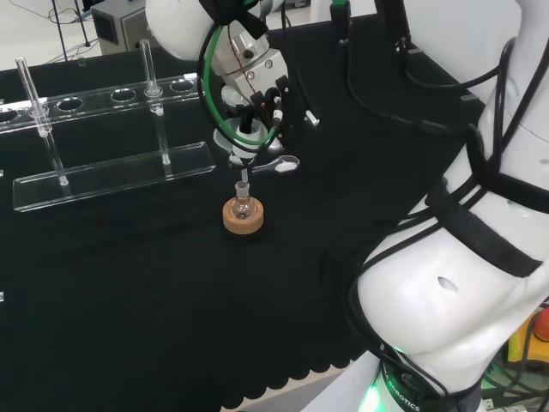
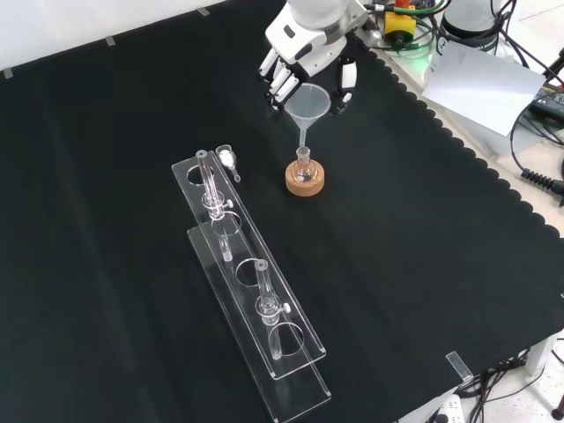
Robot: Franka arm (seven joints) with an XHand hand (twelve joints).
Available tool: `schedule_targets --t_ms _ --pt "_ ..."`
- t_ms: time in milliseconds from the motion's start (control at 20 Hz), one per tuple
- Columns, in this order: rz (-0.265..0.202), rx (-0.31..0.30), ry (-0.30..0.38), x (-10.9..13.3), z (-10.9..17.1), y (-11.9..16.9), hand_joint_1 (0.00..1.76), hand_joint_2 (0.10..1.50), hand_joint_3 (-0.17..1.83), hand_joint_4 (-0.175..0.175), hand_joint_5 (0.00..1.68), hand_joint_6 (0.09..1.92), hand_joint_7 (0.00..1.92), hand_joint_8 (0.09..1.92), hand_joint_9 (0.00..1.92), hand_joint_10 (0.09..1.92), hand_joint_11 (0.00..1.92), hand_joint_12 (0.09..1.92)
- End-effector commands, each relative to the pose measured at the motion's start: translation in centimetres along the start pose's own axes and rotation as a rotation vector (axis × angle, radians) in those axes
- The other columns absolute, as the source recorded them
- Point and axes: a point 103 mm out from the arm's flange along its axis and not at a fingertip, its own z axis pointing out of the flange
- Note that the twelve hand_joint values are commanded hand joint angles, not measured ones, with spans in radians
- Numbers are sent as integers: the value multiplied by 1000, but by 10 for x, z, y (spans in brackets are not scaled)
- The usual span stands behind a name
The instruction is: Place the funnel on the round-bottom flask.
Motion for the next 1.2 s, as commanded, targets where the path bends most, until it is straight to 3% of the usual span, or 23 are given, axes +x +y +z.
schedule_targets --t_ms 50,1200 --pt "-1 0 4 2 3 4 892 709 721 -33 680 920 679 787 967 564 552 1257" --pt "-19 26 4 8 18 20 896 711 723 -32 683 921 674 792 960 575 551 1258"
